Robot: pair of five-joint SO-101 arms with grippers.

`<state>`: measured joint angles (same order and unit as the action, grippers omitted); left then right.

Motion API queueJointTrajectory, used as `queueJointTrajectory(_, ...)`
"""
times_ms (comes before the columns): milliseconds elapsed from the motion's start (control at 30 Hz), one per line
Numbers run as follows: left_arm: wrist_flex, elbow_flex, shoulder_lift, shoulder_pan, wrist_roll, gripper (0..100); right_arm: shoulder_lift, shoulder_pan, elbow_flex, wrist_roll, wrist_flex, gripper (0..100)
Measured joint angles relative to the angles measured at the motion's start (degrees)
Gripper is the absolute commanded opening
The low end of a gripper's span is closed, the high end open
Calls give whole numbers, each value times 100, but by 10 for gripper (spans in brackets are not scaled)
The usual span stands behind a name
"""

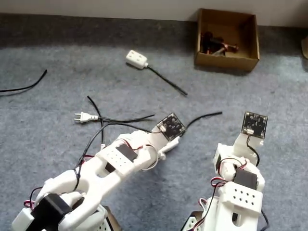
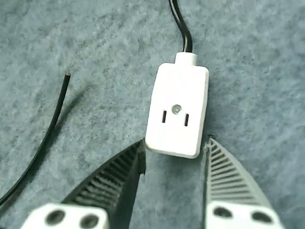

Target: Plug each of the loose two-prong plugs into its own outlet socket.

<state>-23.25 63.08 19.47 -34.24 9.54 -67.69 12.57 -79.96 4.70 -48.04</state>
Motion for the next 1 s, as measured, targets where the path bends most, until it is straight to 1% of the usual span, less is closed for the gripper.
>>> queueJointTrajectory(167,18,0,18,-202,0,204,0,0,0,0,0,154)
queueJointTrajectory(333,18,0,35,-229,0,204,0,0,0,0,0,154)
queueJointTrajectory(433,158,0,35,-229,0,207,0,0,0,0,0,154)
queueJointTrajectory(567,264,0,35,-229,0,273,0,0,0,0,0,154)
queueJointTrajectory(1000,281,0,35,-290,0,267,0,-9,0,53,0,154)
